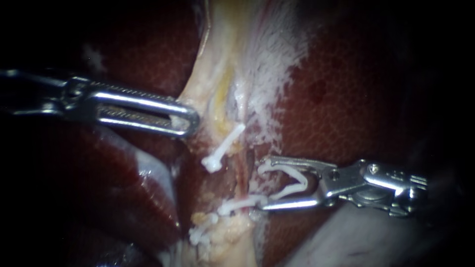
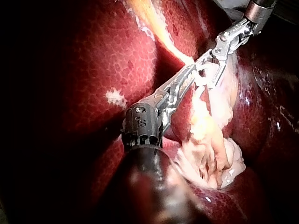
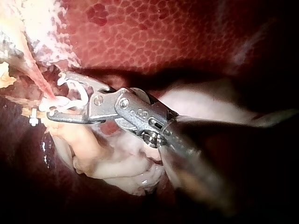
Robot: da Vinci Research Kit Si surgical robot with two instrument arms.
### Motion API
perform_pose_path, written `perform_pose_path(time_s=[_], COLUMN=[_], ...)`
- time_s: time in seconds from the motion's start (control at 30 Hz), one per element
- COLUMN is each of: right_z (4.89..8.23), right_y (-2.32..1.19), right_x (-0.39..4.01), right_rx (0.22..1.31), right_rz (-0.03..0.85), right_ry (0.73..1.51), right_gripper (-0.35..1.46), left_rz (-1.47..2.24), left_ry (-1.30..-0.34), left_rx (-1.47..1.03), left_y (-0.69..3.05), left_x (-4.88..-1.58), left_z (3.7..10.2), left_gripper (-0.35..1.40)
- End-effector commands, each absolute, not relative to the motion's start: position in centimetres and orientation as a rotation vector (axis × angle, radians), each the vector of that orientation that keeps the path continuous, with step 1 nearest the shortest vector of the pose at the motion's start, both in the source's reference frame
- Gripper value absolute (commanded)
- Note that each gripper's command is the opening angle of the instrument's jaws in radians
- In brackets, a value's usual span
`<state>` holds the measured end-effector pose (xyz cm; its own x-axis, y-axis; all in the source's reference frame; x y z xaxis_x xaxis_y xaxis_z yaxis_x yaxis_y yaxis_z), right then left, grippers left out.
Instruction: Clipping second clip right tube
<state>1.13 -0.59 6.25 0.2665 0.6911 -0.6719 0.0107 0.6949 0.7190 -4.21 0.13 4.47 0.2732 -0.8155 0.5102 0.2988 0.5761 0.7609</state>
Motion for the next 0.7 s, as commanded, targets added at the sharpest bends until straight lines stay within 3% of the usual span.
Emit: perform_pose_path(time_s=[0.03, 0.4, 0.7], right_z=[6.25, 6.28, 6.38], right_y=[-0.59, -0.66, -0.76], right_x=[1.15, 1.31, 1.49], right_rx=[0.696, 0.788, 0.803], right_rz=[0.515, 0.468, 0.442], right_ry=[1.229, 1.220, 1.218], right_gripper=[0.58, 0.51, 0.51], left_rz=[-0.812, -0.806, -0.806], left_ry=[-1.037, -1.039, -1.039], left_rx=[0.594, 0.591, 0.591], left_y=[0.13, 0.13, 0.13], left_x=[-4.21, -4.21, -4.21], left_z=[4.46, 4.46, 4.47], left_gripper=[-0.35, -0.35, -0.35])
